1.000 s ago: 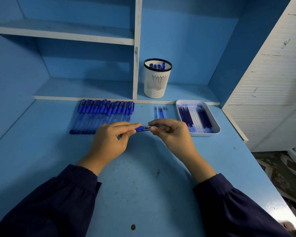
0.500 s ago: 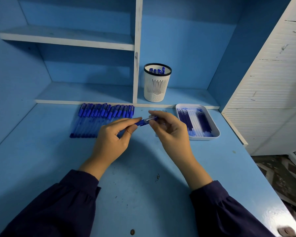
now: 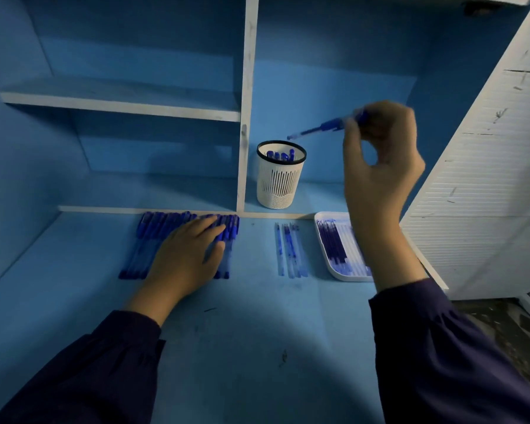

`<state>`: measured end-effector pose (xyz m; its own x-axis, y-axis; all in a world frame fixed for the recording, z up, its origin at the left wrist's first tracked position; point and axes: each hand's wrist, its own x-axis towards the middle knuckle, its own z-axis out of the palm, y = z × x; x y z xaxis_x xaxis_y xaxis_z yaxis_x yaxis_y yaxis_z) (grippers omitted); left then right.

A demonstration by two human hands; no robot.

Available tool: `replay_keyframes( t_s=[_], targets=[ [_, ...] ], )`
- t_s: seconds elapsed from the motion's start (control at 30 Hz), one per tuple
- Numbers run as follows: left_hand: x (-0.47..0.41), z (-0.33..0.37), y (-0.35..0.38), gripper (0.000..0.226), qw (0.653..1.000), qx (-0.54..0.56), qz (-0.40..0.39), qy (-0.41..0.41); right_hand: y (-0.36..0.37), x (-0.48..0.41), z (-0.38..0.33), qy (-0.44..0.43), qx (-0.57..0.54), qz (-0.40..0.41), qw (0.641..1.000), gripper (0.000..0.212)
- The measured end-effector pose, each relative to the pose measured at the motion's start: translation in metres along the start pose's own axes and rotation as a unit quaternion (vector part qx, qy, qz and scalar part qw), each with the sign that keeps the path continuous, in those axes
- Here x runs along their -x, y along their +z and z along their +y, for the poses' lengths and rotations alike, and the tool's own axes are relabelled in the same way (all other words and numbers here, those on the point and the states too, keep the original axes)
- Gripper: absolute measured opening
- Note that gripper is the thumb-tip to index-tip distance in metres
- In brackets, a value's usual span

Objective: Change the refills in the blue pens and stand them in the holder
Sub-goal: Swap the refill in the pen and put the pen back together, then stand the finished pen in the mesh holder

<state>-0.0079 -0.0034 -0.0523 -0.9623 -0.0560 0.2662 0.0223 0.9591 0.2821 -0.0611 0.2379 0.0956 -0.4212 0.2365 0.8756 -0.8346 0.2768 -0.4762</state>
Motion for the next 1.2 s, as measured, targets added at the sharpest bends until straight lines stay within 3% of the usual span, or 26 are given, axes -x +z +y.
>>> replay_keyframes(
  t_s=[0.13,0.33,0.43,0.77,0.9,1.0,1.1,1.2],
  targets=[
    [0.003,0.004,-0.003,0.066,0.999,0.01,-0.039,-0.006,0.03,-0.027,0.031,-0.002,0.066,-0.036,0.997,0.011],
    [0.006,0.007,-0.003,0.044,1.0,0.024,-0.005,0.0,0.06,-0.017,0.082,0.059,0.15,-0.167,0.973,0.014],
    [0.007,0.007,-0.004,0.047,1.0,0.019,-0.002,0.01,0.063,-0.004,0.096,0.105,0.158,-0.211,0.959,0.017],
    [0.008,0.007,-0.009,0.05,0.999,0.038,-0.006,-0.007,0.036,0.041,0.076,0.205,0.119,-0.199,0.951,0.027],
    [0.019,0.003,-0.013,0.046,0.998,0.052,0.005,-0.018,0.033,0.08,0.052,0.287,0.087,-0.246,0.921,0.021],
    [0.03,0.002,-0.014,0.045,0.999,0.052,0.011,-0.01,0.036,0.109,0.039,0.35,0.06,-0.329,0.875,0.022],
    [0.039,-0.001,-0.014,0.049,0.999,0.043,0.01,-0.004,0.043,0.133,0.03,0.355,0.077,-0.403,0.84,0.024],
    [0.045,-0.003,-0.014,0.057,0.999,0.046,0.006,-0.011,0.051,0.144,0.024,0.329,0.087,-0.421,0.841,0.025]
  ],
)
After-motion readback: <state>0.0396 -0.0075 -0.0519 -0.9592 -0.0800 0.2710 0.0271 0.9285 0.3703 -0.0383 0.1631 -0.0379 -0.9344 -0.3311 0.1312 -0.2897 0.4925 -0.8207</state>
